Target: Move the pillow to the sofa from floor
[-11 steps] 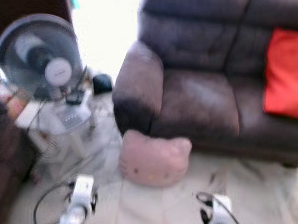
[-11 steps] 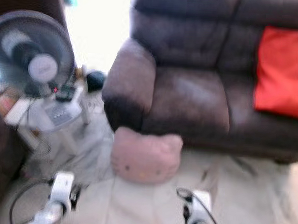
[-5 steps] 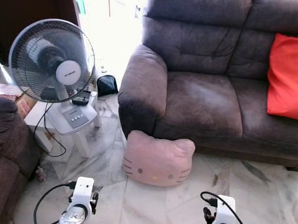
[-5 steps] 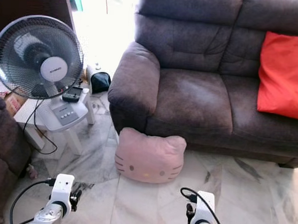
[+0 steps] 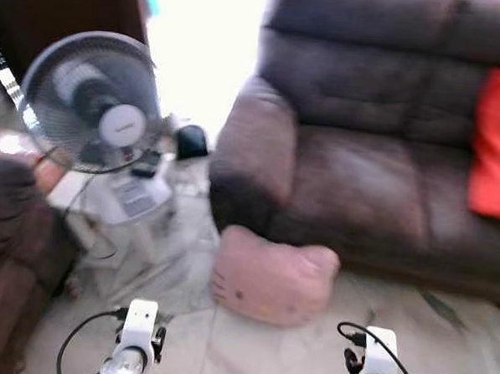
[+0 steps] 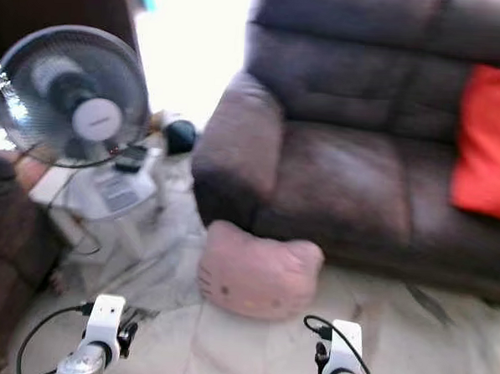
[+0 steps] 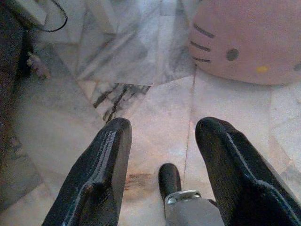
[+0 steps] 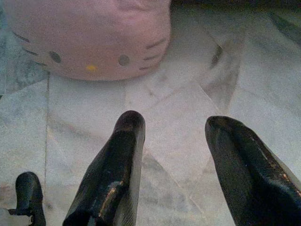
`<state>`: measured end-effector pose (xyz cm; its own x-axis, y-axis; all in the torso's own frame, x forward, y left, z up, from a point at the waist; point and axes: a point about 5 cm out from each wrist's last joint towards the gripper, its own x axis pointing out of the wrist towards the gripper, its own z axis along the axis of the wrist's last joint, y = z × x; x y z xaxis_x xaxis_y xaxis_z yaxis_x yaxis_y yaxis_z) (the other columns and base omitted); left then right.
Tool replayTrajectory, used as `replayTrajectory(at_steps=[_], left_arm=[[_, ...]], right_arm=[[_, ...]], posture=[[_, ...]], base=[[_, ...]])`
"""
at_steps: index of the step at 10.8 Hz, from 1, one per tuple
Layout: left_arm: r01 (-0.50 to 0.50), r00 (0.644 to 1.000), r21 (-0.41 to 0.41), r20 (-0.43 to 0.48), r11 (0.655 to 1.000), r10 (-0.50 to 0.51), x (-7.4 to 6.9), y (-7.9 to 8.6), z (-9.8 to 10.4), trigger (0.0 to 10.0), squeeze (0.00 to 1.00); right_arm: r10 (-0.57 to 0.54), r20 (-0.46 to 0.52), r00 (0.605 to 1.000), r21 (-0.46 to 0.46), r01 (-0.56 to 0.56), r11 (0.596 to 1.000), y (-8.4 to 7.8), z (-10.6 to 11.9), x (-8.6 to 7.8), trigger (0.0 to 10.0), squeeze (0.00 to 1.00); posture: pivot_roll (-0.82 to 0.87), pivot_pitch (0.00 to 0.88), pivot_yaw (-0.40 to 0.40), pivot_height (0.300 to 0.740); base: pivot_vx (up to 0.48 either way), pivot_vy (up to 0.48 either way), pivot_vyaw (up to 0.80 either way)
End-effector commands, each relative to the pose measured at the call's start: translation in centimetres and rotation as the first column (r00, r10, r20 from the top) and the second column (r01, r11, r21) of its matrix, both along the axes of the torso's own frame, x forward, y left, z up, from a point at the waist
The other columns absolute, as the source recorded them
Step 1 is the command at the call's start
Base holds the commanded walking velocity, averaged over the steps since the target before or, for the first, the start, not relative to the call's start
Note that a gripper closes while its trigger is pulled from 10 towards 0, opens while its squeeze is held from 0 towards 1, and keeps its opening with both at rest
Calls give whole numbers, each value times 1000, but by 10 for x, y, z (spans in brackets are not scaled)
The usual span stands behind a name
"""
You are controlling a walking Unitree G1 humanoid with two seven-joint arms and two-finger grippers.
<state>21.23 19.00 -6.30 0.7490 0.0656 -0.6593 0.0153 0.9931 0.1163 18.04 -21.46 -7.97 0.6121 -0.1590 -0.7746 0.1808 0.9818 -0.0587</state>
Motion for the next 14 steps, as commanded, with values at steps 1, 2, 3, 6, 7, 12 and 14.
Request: replayTrajectory(at_steps=[1, 2, 3, 6, 7, 12, 14], left_arm=[[15, 1000, 4, -14, 1000, -15, -3, 0, -2, 10000, 0], [14, 1000, 2, -5, 1000, -14, -2, 0, -1, 10000, 0], [12, 1000, 1, 2, 1000, -12, -1, -1, 0, 10000, 0], [8, 1000, 0, 21, 1000, -8, 5, -3, 3, 10000, 0], [6, 1000, -2, 27, 1000, -6, 6, -3, 4, 10000, 0], [3, 999, -3, 37, 1000, -3, 6, -1, 5, 10000, 0], [-2, 999, -5, 34, 1000, 2, 6, -2, 4, 10000, 0]], right_arm=[[-5, -10, 1000, 0, 5, 1000, -1, 0, -1, 10000, 0], [-2, -3, 1000, 3, 2, 1000, -1, 0, 0, 10000, 0], [-2, 1, 1000, 4, 2, 1000, -1, 0, 0, 10000, 0], [3, 1, 1000, 3, -3, 1000, 0, 1, 1, 10000, 0], [2, 0, 1000, 4, -2, 1000, -1, 1, 1, 10000, 0], [5, -1, 1000, 0, -5, 1000, -2, 1, 2, 10000, 0], [4, -1, 1000, -1, -4, 1000, -2, 1, 2, 10000, 0]], posture=[[96, 25, -73, 740], [95, 29, -73, 740], [96, 31, -73, 740], [96, 35, -73, 740], [96, 36, -74, 740], [93, 41, -78, 740], [94, 43, -78, 740]], base=[[307, 0, 0], [311, 0, 0], [307, 0, 0], [307, 0, 0], [307, 0, 0], [236, 0, 0], [0, 0, 0]])
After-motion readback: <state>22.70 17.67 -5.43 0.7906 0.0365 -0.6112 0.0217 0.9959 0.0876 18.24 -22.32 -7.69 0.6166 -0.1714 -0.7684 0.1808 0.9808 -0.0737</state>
